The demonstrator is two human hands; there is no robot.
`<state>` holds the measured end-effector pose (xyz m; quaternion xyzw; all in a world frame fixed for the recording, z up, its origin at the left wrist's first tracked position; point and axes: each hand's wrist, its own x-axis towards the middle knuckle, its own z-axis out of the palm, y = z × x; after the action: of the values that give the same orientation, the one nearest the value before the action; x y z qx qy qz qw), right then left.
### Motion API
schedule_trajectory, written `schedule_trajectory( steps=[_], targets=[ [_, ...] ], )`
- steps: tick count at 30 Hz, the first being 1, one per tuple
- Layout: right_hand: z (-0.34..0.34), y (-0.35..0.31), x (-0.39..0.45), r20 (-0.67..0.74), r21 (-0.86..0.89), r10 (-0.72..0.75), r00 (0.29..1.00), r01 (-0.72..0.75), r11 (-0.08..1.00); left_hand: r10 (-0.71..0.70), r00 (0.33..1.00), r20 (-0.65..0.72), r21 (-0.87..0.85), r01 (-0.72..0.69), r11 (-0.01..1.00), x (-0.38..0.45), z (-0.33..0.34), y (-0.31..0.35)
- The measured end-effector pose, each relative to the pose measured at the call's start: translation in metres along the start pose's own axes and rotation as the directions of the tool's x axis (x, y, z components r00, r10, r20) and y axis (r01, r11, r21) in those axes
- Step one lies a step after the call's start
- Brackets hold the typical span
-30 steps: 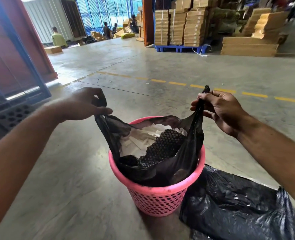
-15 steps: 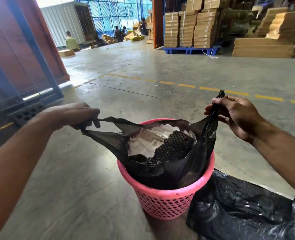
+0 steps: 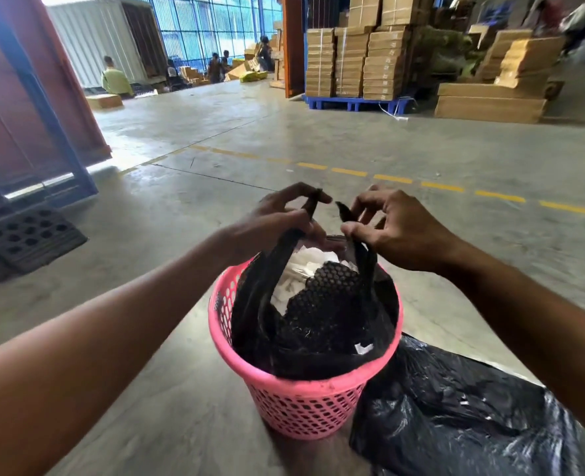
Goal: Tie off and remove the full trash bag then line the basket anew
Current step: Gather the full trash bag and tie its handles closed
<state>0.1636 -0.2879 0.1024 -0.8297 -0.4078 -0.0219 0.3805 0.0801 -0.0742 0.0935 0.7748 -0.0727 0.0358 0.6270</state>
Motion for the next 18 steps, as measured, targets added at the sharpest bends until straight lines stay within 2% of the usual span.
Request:
schedule_trajectory(
  steps=[6, 7, 9, 11, 13, 14, 18],
  targets=[
    [0.017, -0.012, 0.003, 0.073, -0.118, -0.150, 0.986, 0.158, 0.980, 0.048, 0.966, 0.254, 0.150, -0.088, 0.985, 0.000, 0.044, -0.029],
    [0.019, -0.013, 0.005, 0.068, -0.121, -0.155, 0.986, 0.163, 0.979, 0.055, 0.970, 0.235, 0.172, -0.097, 0.980, -0.001, 0.049, -0.032],
    [0.024, -0.013, 0.009, 0.056, -0.100, -0.162, 0.985, 0.167, 0.981, 0.032, 0.994, 0.100, 0.211, -0.053, 0.976, 0.001, 0.057, -0.041],
    [0.026, -0.010, 0.013, 0.012, -0.019, -0.164, 0.986, 0.164, 0.986, -0.047, 0.998, -0.049, 0.141, 0.053, 0.989, 0.004, 0.058, -0.049],
    [0.024, -0.002, 0.016, -0.064, 0.101, -0.109, 0.992, 0.115, 0.988, -0.107, 0.990, -0.087, -0.006, 0.107, 0.994, 0.007, 0.054, -0.054],
    [0.022, 0.002, 0.016, -0.072, 0.109, -0.086, 0.994, 0.094, 0.990, -0.127, 0.989, -0.077, -0.066, 0.122, 0.990, 0.007, 0.050, -0.054],
    [0.027, 0.020, 0.002, 0.018, -0.065, -0.181, 0.983, 0.181, 0.981, -0.229, 0.973, -0.023, -0.238, 0.217, 0.947, 0.007, 0.043, -0.055]
  ],
)
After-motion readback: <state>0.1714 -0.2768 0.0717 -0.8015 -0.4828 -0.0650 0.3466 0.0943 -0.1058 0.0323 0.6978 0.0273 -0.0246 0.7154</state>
